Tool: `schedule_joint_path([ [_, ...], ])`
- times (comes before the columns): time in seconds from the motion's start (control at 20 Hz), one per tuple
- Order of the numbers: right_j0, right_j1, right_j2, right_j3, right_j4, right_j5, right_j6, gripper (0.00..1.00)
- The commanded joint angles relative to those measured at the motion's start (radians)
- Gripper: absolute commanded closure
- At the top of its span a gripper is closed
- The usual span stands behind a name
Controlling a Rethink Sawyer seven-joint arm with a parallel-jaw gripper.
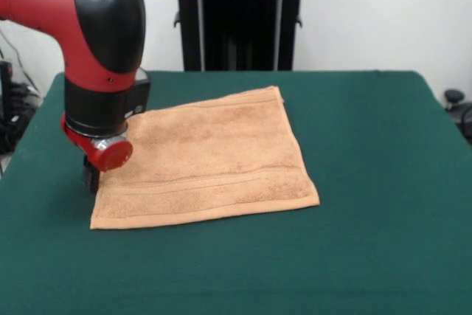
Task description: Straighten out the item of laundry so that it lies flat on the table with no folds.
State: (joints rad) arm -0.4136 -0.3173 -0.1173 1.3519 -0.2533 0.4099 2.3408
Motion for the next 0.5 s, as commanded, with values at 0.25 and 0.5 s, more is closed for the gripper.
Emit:
schedule_joint_path([
  [0.25,0.046,0.127,0.161,-0.011,-0.094,-0.076,-0.076,1.00],
  [0.5,0.063,0.135,0.154,-0.026,-0.096,-0.078,-0.037,1.00],
])
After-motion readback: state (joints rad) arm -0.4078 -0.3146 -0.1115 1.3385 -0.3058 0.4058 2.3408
